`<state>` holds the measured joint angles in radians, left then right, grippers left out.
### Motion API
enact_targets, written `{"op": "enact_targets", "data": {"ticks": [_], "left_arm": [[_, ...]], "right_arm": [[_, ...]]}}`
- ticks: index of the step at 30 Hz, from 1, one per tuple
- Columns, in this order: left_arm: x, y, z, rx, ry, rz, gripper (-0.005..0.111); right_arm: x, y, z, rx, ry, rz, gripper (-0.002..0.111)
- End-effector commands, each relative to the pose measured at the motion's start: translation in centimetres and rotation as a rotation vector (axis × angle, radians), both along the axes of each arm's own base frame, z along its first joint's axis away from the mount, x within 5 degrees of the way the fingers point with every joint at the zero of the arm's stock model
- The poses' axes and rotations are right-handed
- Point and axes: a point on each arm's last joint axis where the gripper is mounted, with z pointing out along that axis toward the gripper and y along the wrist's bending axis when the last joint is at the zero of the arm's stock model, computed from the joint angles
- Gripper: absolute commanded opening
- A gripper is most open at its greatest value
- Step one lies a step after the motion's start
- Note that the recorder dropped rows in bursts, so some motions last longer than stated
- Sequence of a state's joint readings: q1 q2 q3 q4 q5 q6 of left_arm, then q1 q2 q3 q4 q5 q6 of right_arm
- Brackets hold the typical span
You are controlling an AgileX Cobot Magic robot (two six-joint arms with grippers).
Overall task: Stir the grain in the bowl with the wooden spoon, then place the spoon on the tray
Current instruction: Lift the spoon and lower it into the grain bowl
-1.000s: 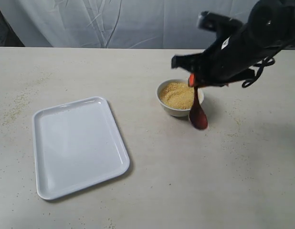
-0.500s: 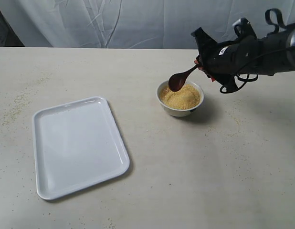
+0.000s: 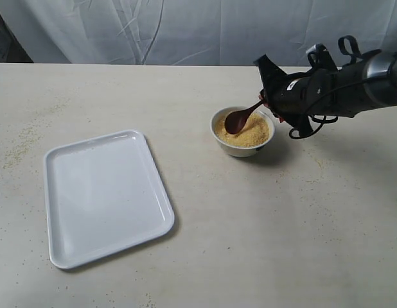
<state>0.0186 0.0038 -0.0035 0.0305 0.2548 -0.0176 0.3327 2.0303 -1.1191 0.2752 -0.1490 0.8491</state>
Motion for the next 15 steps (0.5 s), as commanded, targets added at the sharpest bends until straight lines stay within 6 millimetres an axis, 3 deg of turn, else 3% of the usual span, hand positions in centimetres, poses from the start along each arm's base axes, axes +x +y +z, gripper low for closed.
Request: {"op": "enact_targets", "data": {"ticks": [1,4,9,15], "left_arm": [[0.0,0.0,0.0,0.0,-0.012,0.004,0.0],[0.0,0.0,0.0,0.0,-0.012,0.004,0.0],[0.0,0.0,0.0,0.0,-0.012,0.004,0.0],[0.0,0.0,0.0,0.0,-0.012,0.004,0.0]], "right_arm": [[0.0,0.2,0.2,0.001,-0.014,0.004,0.033],[-0.2,0.3,0.0,-0.003,0.018,0.01,0.049],[-1.3,0.2,0.1,-0.02,0.158,0.047,0.056],[-2.2,-0.4,4.3,-0.13,0.097,0.156,0.056]]}}
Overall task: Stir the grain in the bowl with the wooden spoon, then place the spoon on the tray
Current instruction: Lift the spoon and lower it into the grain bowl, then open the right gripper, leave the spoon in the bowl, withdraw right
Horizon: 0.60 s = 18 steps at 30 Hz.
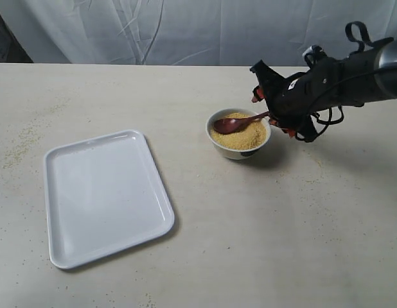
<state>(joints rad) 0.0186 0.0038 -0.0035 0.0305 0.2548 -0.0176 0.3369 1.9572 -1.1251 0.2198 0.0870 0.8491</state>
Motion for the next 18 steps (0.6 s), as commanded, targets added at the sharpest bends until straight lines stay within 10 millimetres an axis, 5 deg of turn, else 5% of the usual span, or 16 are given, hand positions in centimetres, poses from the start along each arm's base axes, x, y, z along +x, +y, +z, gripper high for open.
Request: {"op": "enact_targets", "data": {"ticks": [1,5,9,14,18], "left_arm": [[0.0,0.0,0.0,0.0,-0.012,0.004,0.0],[0.0,0.0,0.0,0.0,-0.012,0.004,0.0],[0.0,0.0,0.0,0.0,-0.012,0.004,0.0],[0.0,0.0,0.0,0.0,-0.012,0.004,0.0],[0.0,0.0,0.0,0.0,-0.012,0.004,0.0]], "right_arm": [[-0.7,-1.1,3.5,-0.108,-0.067,0.102,0.056],[-1.1,-3.4,6.2,-0.332,-0.142,0.276,0.044],[-2.1,-6.2,7.1,-0.55,-0.062,0.487,0.0],[-3.6,-9.9,7.0,-0.604,0.224,0.777,-0.001],[-4.2,-13.6,7.4,-0.311,0.273,0.851,-0.001]]}}
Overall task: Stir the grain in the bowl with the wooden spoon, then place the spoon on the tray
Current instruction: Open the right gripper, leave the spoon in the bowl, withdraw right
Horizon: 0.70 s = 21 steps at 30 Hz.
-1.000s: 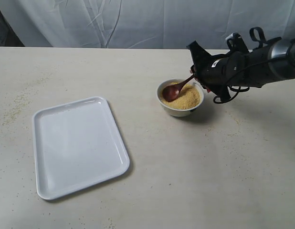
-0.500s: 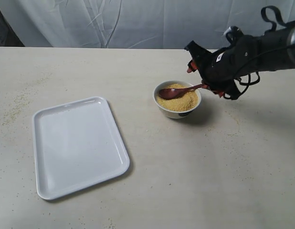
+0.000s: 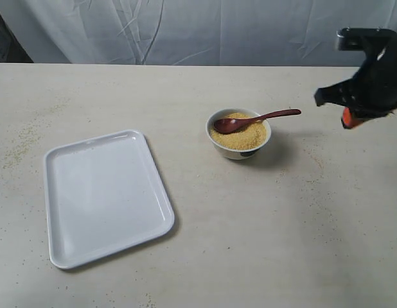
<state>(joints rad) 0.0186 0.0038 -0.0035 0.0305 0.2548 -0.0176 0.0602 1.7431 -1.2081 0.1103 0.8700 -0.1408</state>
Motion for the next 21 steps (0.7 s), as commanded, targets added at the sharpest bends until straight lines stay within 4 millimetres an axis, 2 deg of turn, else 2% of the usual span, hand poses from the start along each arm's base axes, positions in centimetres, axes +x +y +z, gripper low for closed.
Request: {"op": "enact_targets", "data": {"ticks": [1,2,5,6,8,12,14,15,17,19,20,21], "left_arm": [[0.0,0.0,0.0,0.0,-0.012,0.004,0.0],[0.0,0.0,0.0,0.0,-0.012,0.004,0.0],[0.0,0.0,0.0,0.0,-0.012,0.004,0.0],[0.0,0.0,0.0,0.0,-0.012,0.004,0.0],[0.0,0.0,0.0,0.0,-0.012,0.004,0.0],[0.0,0.0,0.0,0.002,-0.014,0.004,0.0],[0.0,0.0,0.0,0.004,-0.016,0.004,0.0],[0.0,0.0,0.0,0.006,-0.016,0.004,0.0],[0.0,0.0,0.0,0.006,-0.016,0.004,0.0],[0.0,0.0,0.0,0.006,-0.016,0.004,0.0],[0.0,0.0,0.0,0.008,-0.016,0.004,0.0],[0.0,0.0,0.0,0.008,-0.016,0.004,0.0]], "right_arm": [[-0.6,-3.7,0.5,0.318,0.089,-0.018,-0.001],[-0.4,-4.4,0.7,0.502,0.03,-0.092,-0.001],[-1.3,-5.2,0.3,0.911,-0.162,-0.154,-0.001],[-1.8,-5.4,0.1,0.986,-0.25,-0.168,-0.001],[-3.1,-5.4,-1.2,1.126,-0.421,-0.331,-0.001],[-6.9,-4.1,-5.7,0.874,-0.326,-0.443,-0.001],[-8.5,-2.9,-7.3,0.797,-0.253,-0.466,-0.001],[-8.7,-2.5,-7.5,0.796,-0.24,-0.458,-0.001],[-8.6,-1.8,-7.1,0.758,-0.268,-0.397,-0.001],[-7.9,-1.8,-4.7,0.623,-0.399,-0.328,-0.001],[-7.5,-1.8,-2.0,0.531,-0.523,-0.284,-0.001],[-7.5,-1.6,-0.7,0.498,-0.577,-0.242,-0.001]]}}
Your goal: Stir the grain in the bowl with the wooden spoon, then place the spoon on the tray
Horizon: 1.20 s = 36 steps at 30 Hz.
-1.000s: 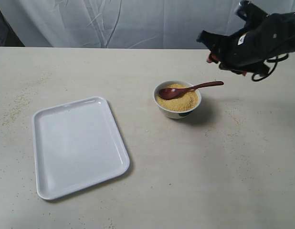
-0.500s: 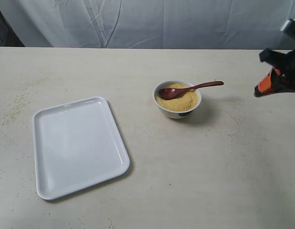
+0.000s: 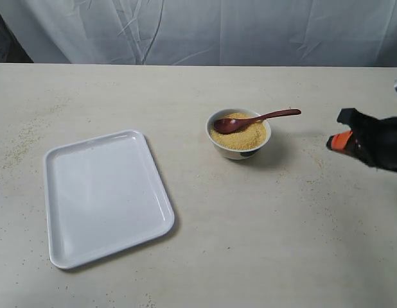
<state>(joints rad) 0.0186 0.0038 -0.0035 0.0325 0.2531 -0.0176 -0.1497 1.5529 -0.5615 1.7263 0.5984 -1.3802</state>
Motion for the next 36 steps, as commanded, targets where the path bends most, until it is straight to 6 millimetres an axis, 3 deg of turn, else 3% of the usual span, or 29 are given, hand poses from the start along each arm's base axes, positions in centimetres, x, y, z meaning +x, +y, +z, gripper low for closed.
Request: {"op": "enact_targets", "data": {"ticks": [1,3,5,7,9,10,13,15,19,21,25,29,32,36], "left_arm": [[0.0,0.0,0.0,0.006,-0.014,0.004,0.0],[0.0,0.0,0.0,0.006,-0.014,0.004,0.0],[0.0,0.0,0.0,0.006,-0.014,0.004,0.0],[0.0,0.0,0.0,0.006,-0.014,0.004,0.0],[0.0,0.0,0.0,0.006,-0.014,0.004,0.0],[0.0,0.0,0.0,0.006,-0.014,0.004,0.0],[0.0,0.0,0.0,0.006,-0.014,0.004,0.0],[0.0,0.0,0.0,0.006,-0.014,0.004,0.0],[0.0,0.0,0.0,0.006,-0.014,0.004,0.0],[0.0,0.0,0.0,0.006,-0.014,0.004,0.0],[0.0,0.0,0.0,0.006,-0.014,0.004,0.0],[0.0,0.0,0.0,0.006,-0.014,0.004,0.0],[0.0,0.0,0.0,0.006,-0.014,0.004,0.0],[0.0,0.0,0.0,0.006,-0.014,0.004,0.0]], "right_arm": [[0.2,1.3,6.9,-0.342,-0.312,0.152,-0.001],[-1.1,2.7,8.3,-0.624,-0.353,0.429,-0.001],[-1.4,1.1,7.9,-0.715,-0.155,0.317,-0.001],[-1.5,-1.2,7.2,-0.724,0.033,0.055,-0.001],[-1.4,-2.0,7.5,-0.503,0.072,-0.3,-0.001],[-1.5,-1.5,7.8,-0.39,-0.062,-0.36,-0.001],[-2.3,0.2,8.6,-0.1,-0.451,-0.394,-0.001],[-3.4,1.0,7.7,0.049,-0.545,-0.401,-0.001],[-5.2,1.2,4.4,0.237,-0.528,-0.516,-0.001],[-5.3,1.3,3.0,0.332,-0.435,-0.598,-0.001],[-4.3,2.5,0.1,0.406,-0.191,-0.604,0.002],[-2.1,3.9,-1.9,0.484,-0.082,-0.548,0.037],[0.0,4.7,-3.4,0.496,-0.03,-0.523,0.056],[3.3,5.5,-4.9,0.484,-0.019,-0.493,0.058]]}}
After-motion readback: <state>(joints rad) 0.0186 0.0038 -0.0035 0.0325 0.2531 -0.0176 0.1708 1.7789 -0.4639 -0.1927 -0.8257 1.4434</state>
